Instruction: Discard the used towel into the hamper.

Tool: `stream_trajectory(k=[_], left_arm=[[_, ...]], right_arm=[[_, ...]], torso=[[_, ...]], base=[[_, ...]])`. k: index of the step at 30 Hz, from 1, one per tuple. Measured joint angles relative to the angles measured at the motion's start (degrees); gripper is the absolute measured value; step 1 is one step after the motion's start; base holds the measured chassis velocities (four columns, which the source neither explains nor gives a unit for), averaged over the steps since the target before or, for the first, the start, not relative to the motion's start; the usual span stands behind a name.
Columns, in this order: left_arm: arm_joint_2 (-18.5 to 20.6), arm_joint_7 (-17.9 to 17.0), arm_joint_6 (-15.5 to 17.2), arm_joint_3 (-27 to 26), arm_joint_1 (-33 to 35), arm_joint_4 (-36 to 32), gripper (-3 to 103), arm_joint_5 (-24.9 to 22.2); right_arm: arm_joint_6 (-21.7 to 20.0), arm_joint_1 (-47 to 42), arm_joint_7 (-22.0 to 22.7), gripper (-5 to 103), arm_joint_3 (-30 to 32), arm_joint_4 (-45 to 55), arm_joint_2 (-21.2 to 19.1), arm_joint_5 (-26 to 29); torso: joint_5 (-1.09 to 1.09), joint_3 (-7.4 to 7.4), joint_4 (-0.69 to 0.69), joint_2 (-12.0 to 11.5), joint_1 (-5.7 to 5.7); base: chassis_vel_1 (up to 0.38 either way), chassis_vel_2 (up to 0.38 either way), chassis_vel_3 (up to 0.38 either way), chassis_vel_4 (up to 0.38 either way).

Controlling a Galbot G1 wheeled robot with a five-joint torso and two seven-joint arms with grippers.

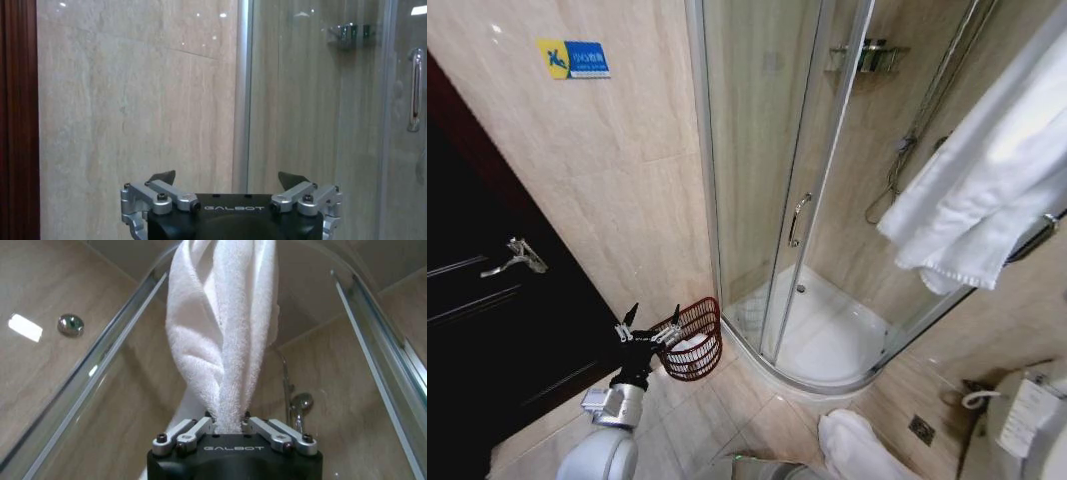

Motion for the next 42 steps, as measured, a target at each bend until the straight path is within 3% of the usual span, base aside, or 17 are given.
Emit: stream_trajectory(k=[9,18,21,28,34,42], left_arm=[[0.0,0.0,0.0,0.0,0.0,0.0,100,0.0],[0.0,0.0,0.0,0.0,0.0,0.0,100,0.0],[0.0,0.0,0.0,0.0,0.0,0.0,100,0.0],[0.0,0.0,0.0,0.0,0.0,0.0,100,0.0],[0.0,0.0,0.0,0.0,0.0,0.0,100,0.0],[0.0,0.0,0.0,0.0,0.0,0.0,100,0.0]], right_arm=[[3.1,-3.7,-0.9,12,-4.2,-0.5,6.9,-6.7],[6.9,-8.9,-1.7,12,-3.9,3.1,13.7,-11.0],[10.7,-14.0,-3.8,12,-2.9,8.7,19.2,-14.9],[16.0,-19.2,-4.7,12,-2.8,15.5,26.3,-19.2],[23.9,-22.0,-6.5,12,-4.1,12.2,32.9,-24.7],[29.0,-24.3,-8.6,12,-2.1,8.6,35.9,-25.8]], torso=[[0.05,0.0,0.01,0.0,0.0],[0.06,0.01,0.02,0.0,0.01],[0.01,0.0,0.0,0.0,0.0],[0.0,0.0,0.01,0.0,0.0],[0.04,0.0,0.02,0.0,0.0],[0.03,0.0,0.01,0.0,0.0]], base=[[0.0,0.0,0.0,0.0],[0.0,0.0,0.0,0.0],[0.0,0.0,0.0,0.0],[0.0,0.0,0.0,0.0],[0.0,0.0,0.0,0.0],[0.0,0.0,0.0,0.0]])
